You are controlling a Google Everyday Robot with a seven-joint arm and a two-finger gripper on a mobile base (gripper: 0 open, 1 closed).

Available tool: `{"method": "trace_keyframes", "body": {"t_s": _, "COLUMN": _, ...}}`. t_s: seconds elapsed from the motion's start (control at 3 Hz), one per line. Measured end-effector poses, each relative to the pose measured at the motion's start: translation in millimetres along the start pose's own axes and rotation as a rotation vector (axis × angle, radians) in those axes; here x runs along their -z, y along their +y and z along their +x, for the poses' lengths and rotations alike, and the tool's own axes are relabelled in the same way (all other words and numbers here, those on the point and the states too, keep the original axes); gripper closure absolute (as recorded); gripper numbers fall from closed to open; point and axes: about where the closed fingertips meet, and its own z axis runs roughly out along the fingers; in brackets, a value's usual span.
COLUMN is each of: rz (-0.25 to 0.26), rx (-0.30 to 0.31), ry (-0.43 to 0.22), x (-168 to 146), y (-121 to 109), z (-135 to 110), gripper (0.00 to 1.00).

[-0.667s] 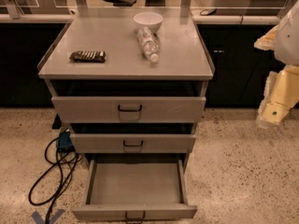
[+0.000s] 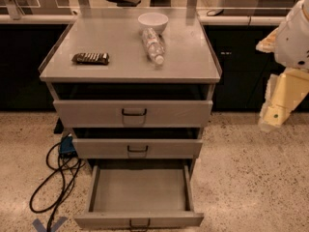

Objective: Place water bottle into bottom drawer

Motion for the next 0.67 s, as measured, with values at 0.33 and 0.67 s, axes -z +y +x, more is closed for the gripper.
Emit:
{"method": "trace_keyframes", "body": {"t_s": 0.33, "rz": -0.018, "rx": 0.024, "ry": 0.026, "x": -31, "y": -22, "z": -18, "gripper": 0.00}}
{"method": "trace_keyframes", "body": {"t_s": 0.67, "rz": -0.040, "rx": 0.069, "ry": 0.069, "x": -62, "y": -43, "z": -45, "gripper": 0.00}}
